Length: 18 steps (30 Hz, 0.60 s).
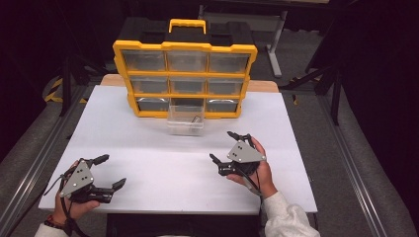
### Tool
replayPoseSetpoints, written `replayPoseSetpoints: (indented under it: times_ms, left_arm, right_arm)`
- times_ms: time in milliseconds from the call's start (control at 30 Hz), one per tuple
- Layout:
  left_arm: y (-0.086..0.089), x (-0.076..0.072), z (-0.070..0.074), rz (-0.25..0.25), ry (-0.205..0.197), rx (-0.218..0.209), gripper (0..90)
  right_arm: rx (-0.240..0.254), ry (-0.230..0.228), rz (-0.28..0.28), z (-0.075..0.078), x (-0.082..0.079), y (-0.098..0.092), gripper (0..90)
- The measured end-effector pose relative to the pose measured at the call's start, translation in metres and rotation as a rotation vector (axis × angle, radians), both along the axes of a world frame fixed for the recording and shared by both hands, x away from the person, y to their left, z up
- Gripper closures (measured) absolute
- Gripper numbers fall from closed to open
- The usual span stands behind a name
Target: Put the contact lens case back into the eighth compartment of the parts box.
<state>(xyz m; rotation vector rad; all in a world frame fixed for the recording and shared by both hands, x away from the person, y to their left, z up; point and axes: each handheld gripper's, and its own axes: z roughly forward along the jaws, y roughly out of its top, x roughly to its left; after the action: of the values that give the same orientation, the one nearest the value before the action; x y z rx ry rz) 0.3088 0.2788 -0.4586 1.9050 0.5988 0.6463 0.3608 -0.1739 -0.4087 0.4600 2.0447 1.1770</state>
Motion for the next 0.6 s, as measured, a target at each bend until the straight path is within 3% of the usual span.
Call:
replayPoseSetpoints:
  times_ms: [167,267,600]
  left_arm:
    - [-0.001,0.001,0.000,-0.002,-0.005,0.000,7.9]
    - [-0.002,0.001,0.001,-0.008,-0.002,0.011,7.9]
    - [-0.006,0.008,0.003,-0.027,-0.011,0.004,7.5]
  right_arm:
    - [-0.003,0.021,0.004,-0.010,-0.006,-0.007,12.0]
    - [0.026,0.034,0.021,-0.015,-0.010,-0.014,10.3]
    - [0.021,0.067,-0.008,-0.038,-0.025,-0.037,5.2]
